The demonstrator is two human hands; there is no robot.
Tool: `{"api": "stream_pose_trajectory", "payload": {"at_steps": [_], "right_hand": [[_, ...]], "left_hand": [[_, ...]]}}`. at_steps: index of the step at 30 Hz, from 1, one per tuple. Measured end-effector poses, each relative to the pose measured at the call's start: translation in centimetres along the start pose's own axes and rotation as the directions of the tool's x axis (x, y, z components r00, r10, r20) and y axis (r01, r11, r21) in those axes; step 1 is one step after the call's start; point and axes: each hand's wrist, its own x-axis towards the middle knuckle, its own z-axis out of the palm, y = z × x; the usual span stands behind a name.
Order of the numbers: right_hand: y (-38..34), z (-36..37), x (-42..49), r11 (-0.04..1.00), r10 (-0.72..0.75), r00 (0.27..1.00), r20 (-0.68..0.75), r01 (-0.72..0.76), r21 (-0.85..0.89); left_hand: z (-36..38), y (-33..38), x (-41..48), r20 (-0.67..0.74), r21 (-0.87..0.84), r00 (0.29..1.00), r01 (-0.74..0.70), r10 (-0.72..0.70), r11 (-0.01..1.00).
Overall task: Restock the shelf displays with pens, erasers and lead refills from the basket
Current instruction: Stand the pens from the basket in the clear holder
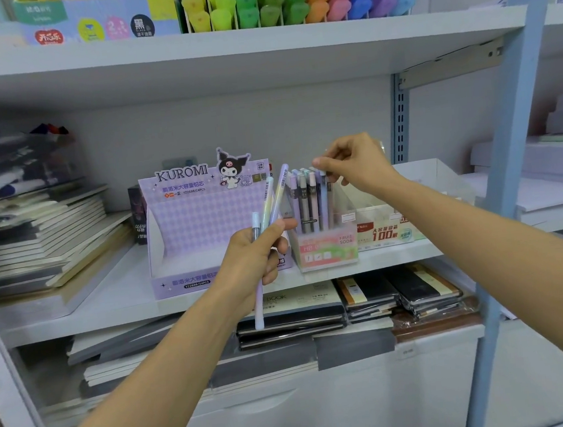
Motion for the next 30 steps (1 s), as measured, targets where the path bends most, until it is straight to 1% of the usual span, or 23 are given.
{"api": "stream_pose_trajectory", "payload": {"at_steps": [7,9,10,11,12,14,15,16,17,19,21,22,23,25,27,29,30], "right_hand": [[0.4,0.6,-0.9,0.998,0.039,0.999,-0.012,-0.040,-0.041],[-0.3,0.1,-1.2,1.000,0.026,0.998,-0.058,-0.027,-0.006],[-0.9,-0.2,-1.4,0.999,0.012,0.997,-0.080,-0.009,0.034],[-1.5,-0.4,-1.7,0.995,-0.002,0.998,-0.071,0.009,0.101],[-2.1,-0.6,-2.1,0.980,-0.016,1.000,-0.015,0.019,0.197],[-3.0,-0.6,-3.1,0.930,-0.068,0.979,0.190,-0.006,0.366],[-3.4,-0.5,-3.6,0.919,-0.109,0.952,0.286,-0.013,0.394],[-3.6,-0.4,-4.1,0.915,-0.148,0.924,0.352,-0.007,0.403],[-3.6,-0.4,-4.4,0.910,-0.177,0.909,0.378,0.004,0.415],[-3.7,-0.5,-4.8,0.885,-0.174,0.928,0.328,0.001,0.466],[-3.4,-1.1,-4.9,0.855,-0.120,0.963,0.240,-0.023,0.519],[-3.1,-1.5,-5.0,0.849,-0.101,0.967,0.233,-0.038,0.528],[-2.8,-1.8,-5.2,0.856,-0.094,0.958,0.270,-0.060,0.513],[-2.0,-2.2,-5.9,0.903,-0.104,0.896,0.431,-0.096,0.418],[-1.5,-2.2,-6.8,0.943,-0.109,0.800,0.591,-0.104,0.315],[-1.3,-1.7,-7.6,0.947,-0.111,0.722,0.683,-0.132,0.293],[-1.2,-1.3,-7.9,0.943,-0.113,0.704,0.701,-0.147,0.299]], "left_hand": [[-0.1,-0.1,-0.2,0.019,0.014,1.000,0.014,-0.014,1.000],[-0.2,0.1,-0.4,0.026,0.013,1.000,0.016,-0.017,1.000],[-0.1,0.2,-0.5,0.029,0.014,0.999,0.014,-0.015,1.000],[-0.1,0.3,-0.6,0.031,0.017,0.999,0.013,-0.013,1.000],[0.0,0.4,-0.7,0.034,0.021,0.999,0.012,-0.013,1.000],[0.3,0.6,-1.0,0.051,0.032,0.999,0.013,-0.015,0.999],[0.5,0.7,-1.1,0.062,0.046,0.998,0.013,-0.016,0.999],[0.6,0.8,-1.3,0.070,0.064,0.997,0.016,-0.020,0.998],[0.6,0.9,-1.5,0.071,0.078,0.997,0.021,-0.027,0.997],[0.4,1.0,-1.8,0.048,0.060,0.998,0.034,-0.037,0.998],[-0.2,1.1,-1.9,-0.021,0.005,0.999,0.035,-0.035,0.999],[-0.6,1.1,-1.9,-0.066,-0.018,0.997,0.027,-0.029,0.999],[-0.9,1.1,-1.9,-0.111,-0.037,0.994,0.012,-0.016,0.999],[-1.3,1.2,-1.8,-0.201,-0.070,0.980,-0.032,0.017,0.997],[-1.2,1.3,-1.8,-0.279,-0.087,0.960,-0.063,0.037,0.994],[-0.6,1.3,-1.8,-0.310,-0.100,0.950,-0.078,0.043,0.992],[-0.3,1.3,-1.9,-0.302,-0.114,0.952,-0.087,0.049,0.990]]}}
